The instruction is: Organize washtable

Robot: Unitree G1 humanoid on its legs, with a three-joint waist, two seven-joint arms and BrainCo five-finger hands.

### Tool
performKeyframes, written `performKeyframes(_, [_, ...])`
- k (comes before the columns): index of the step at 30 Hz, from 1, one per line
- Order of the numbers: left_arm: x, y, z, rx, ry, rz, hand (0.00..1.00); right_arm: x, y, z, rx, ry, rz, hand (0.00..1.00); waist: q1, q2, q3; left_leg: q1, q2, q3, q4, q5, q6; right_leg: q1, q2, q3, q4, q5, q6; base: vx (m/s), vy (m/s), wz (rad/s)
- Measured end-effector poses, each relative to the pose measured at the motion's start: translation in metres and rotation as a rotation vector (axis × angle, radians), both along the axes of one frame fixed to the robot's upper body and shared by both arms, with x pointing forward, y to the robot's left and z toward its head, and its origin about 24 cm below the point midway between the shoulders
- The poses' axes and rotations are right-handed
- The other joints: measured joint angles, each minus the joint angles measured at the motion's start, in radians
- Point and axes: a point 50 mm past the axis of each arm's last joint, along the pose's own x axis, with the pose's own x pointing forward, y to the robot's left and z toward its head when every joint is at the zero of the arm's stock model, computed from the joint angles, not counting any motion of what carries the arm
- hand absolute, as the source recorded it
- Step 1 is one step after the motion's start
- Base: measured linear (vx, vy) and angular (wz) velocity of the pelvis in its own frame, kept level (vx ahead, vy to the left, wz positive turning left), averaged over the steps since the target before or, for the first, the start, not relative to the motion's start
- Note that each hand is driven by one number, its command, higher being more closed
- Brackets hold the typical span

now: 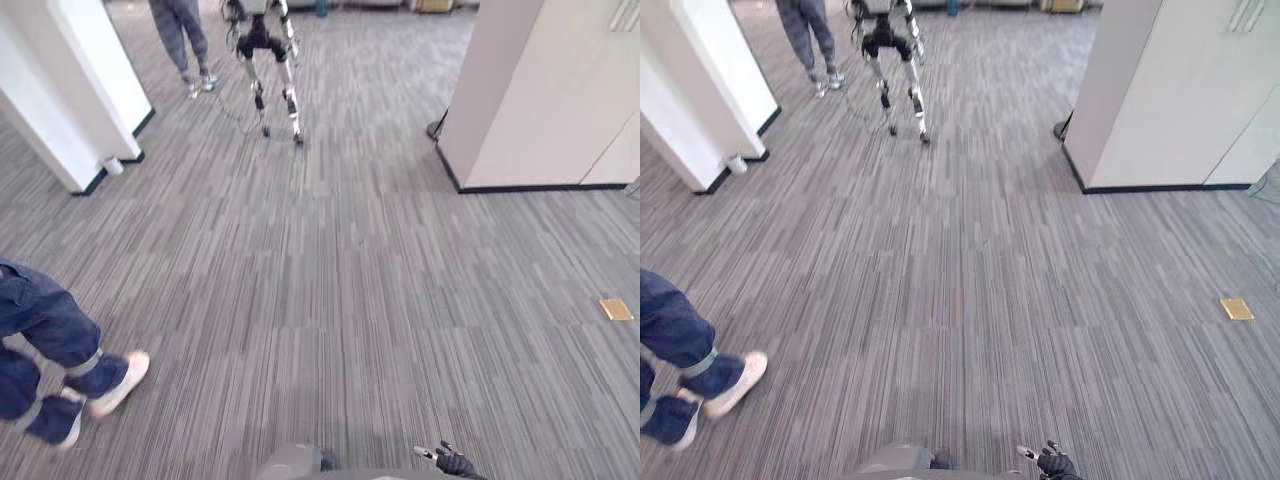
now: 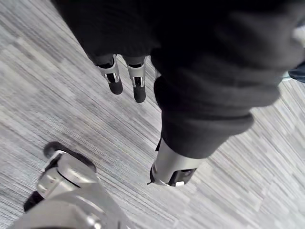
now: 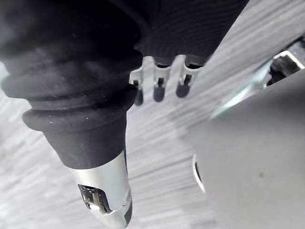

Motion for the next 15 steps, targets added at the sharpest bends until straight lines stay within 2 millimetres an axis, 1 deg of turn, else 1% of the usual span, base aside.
performKeyframes(1, [0.001, 0.000, 0.000, 0.001, 0.000, -0.016, 0.00, 0.001, -0.001, 0.001, -0.003, -0.007, -0.003, 0.00, -0.005, 0.001, 0.000, 0.036, -0.002, -0.002, -0.019, -0.006, 0.003, -0.029, -0.004, -0.046, 0.041, -0.008, -0.016, 0.39, 0.117, -0.11])
performKeyframes(2, [0.005, 0.001, 0.000, 0.004, -0.003, -0.049, 0.00, 0.001, -0.003, 0.001, -0.008, -0.014, -0.010, 0.00, -0.007, 0.002, 0.000, 0.081, -0.002, -0.003, -0.057, -0.013, 0.010, -0.068, -0.013, -0.117, 0.067, -0.038, -0.069, 0.37, 0.105, 0.01])
performKeyframes(3, [0.019, 0.004, 0.002, 0.017, -0.026, -0.097, 0.00, 0.000, -0.008, 0.002, -0.015, -0.021, -0.037, 0.00, -0.023, 0.002, 0.000, 0.143, -0.002, -0.028, -0.102, -0.022, 0.026, -0.141, -0.014, -0.212, 0.030, -0.089, -0.147, 0.37, 0.094, 0.18])
performKeyframes(4, [0.025, 0.003, 0.002, 0.015, -0.040, -0.111, 0.00, 0.000, -0.010, 0.003, -0.018, -0.023, -0.049, 0.00, -0.038, 0.001, 0.001, 0.158, -0.001, -0.046, -0.114, -0.027, 0.028, -0.169, -0.012, -0.239, -0.008, -0.108, -0.165, 0.43, 0.057, 0.63])
performKeyframes(5, [0.043, 0.002, 0.004, 0.017, -0.081, -0.128, 0.00, -0.008, -0.015, 0.002, -0.027, -0.007, -0.073, 0.00, -0.067, 0.012, 0.007, 0.196, 0.004, -0.086, -0.131, -0.040, 0.031, -0.217, -0.002, -0.273, -0.114, -0.136, -0.188, 0.49, 0.015, 0.83])
performKeyframes(6, [0.057, 0.001, 0.006, 0.017, -0.114, -0.136, 0.00, -0.016, -0.018, 0.001, -0.030, 0.010, -0.107, 0.00, -0.077, 0.018, 0.022, 0.230, 0.018, -0.108, -0.148, -0.048, 0.028, -0.244, 0.015, -0.276, -0.227, -0.137, -0.194, 0.63, 0.002, 1.05])
performKeyframes(7, [0.070, -0.004, 0.008, 0.010, -0.149, -0.144, 0.00, -0.034, -0.015, -0.002, -0.016, 0.054, -0.157, 0.00, -0.083, 0.033, 0.025, 0.265, 0.037, -0.143, -0.173, -0.058, 0.011, -0.276, 0.026, -0.282, -0.432, -0.095, -0.203, 0.65, -0.007, 0.82])
performKeyframes(8, [0.079, -0.009, 0.009, 0.004, -0.176, -0.148, 0.00, -0.047, -0.014, -0.003, -0.006, 0.081, -0.197, 0.00, -0.085, 0.036, 0.024, 0.300, 0.044, -0.162, -0.204, -0.065, 0.001, -0.298, 0.019, -0.288, -0.602, -0.036, -0.202, 0.58, -0.013, 0.63])
performKeyframes(9, [0.084, -0.011, 0.011, 0.004, -0.192, -0.152, 0.00, -0.053, -0.013, -0.003, -0.001, 0.094, -0.212, 0.00, -0.086, 0.036, 0.024, 0.324, 0.050, -0.171, -0.229, -0.071, -0.011, -0.310, 0.019, -0.294, -0.713, 0.009, -0.197, 0.82, -0.056, 0.55])
performKeyframes(10, [0.089, -0.018, 0.012, -0.006, -0.222, -0.134, 0.00, -0.061, -0.009, -0.004, 0.018, 0.118, -0.243, 0.00, -0.108, 0.041, 0.022, 0.400, 0.082, -0.189, -0.272, -0.098, -0.060, -0.334, 0.020, -0.321, -0.905, 0.078, -0.218, 0.59, -0.054, 0.44])
performKeyframes(11, [0.088, -0.018, 0.012, -0.005, -0.219, -0.129, 0.00, -0.062, -0.006, -0.005, 0.026, 0.121, -0.245, 0.00, -0.112, 0.038, 0.021, 0.405, 0.082, -0.191, -0.262, -0.101, -0.066, -0.338, 0.020, -0.323, -0.908, 0.084, -0.226, 0.97, -0.120, 0.49])
performKeyframes(12, [0.086, -0.022, 0.011, -0.017, -0.215, -0.103, 0.00, -0.064, -0.006, -0.005, 0.028, 0.121, -0.258, 0.00, -0.114, 0.040, 0.016, 0.417, 0.106, -0.194, -0.183, -0.117, -0.095, -0.341, 0.035, -0.329, -0.873, 0.209, -0.257, 0.91, -0.121, 0.28])
performKeyframes(13, [0.079, -0.025, 0.009, -0.029, -0.201, -0.069, 0.00, -0.071, -0.011, -0.003, 0.017, 0.121, -0.283, 0.00, -0.111, 0.062, -0.004, 0.389, 0.143, -0.202, -0.071, -0.107, -0.114, -0.334, 0.051, -0.351, -0.842, 0.324, -0.282, 0.91, -0.121, 0.27])
performKeyframes(14, [0.074, -0.028, 0.007, -0.038, -0.189, -0.045, 0.00, -0.071, -0.013, -0.003, 0.014, 0.113, -0.303, 0.00, -0.110, 0.065, -0.012, 0.368, 0.160, -0.201, -0.007, -0.086, -0.146, -0.328, 0.060, -0.366, -0.829, 0.364, -0.281, 0.92, -0.169, 0.15])
performKeyframes(15, [0.069, -0.036, 0.004, -0.067, -0.172, 0.000, 0.00, -0.067, -0.023, -0.001, -0.006, 0.090, -0.346, 0.00, -0.112, 0.101, -0.018, 0.293, 0.196, -0.198, 0.158, 0.024, -0.147, -0.299, 0.099, -0.395, -0.812, 0.311, -0.297, 0.71, -0.154, 0.04])
